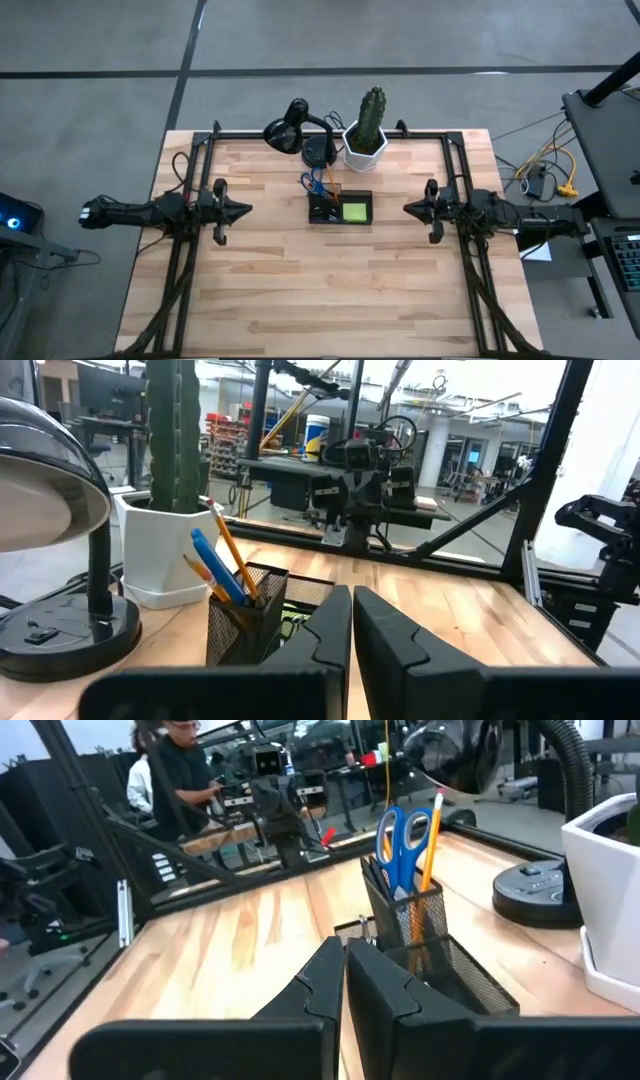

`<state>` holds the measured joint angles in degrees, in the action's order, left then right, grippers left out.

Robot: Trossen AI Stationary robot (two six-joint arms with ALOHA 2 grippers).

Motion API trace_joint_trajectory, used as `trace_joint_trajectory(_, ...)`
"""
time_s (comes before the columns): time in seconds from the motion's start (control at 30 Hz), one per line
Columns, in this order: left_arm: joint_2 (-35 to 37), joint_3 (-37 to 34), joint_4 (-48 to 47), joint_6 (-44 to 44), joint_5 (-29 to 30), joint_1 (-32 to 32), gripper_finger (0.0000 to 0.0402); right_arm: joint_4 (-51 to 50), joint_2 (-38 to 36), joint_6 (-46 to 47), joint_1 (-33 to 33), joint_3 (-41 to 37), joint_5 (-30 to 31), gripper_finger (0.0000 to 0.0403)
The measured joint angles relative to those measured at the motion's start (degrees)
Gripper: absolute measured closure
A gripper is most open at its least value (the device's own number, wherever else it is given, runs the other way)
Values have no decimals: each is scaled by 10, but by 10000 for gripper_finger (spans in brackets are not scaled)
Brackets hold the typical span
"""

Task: Pick and place office supplies into organizer
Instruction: Return to Home Position

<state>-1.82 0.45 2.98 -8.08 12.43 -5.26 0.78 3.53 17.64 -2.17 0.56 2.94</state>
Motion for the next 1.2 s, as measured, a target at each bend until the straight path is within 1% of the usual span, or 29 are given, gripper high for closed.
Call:
trace_joint_trajectory(0.13,-2,0,0,3,0,0,402,9,3,-14,0,0,-1,394)
trace_joint_trajectory(0.3,-1,0,1,40,1,0,402,39,2,-94,0,0,14,394)
trace_joint_trajectory(0.4,1,0,1,41,1,0,402,49,0,-120,0,0,16,394)
trace_joint_trajectory(0.57,1,0,1,53,0,0,402,28,-13,-131,1,0,-2,394)
trace_joint_trajectory(0.67,-1,-1,1,55,2,0,402,8,-23,-141,1,0,1,394)
trace_joint_trajectory(0.8,-1,-1,2,54,3,0,402,12,-35,-128,0,0,5,394)
trace_joint_trajectory(1.0,-3,-1,9,55,5,0,402,11,-22,-73,0,0,60,394)
trace_joint_trajectory(1.2,-5,-1,6,55,5,0,402,11,5,-101,0,0,61,394)
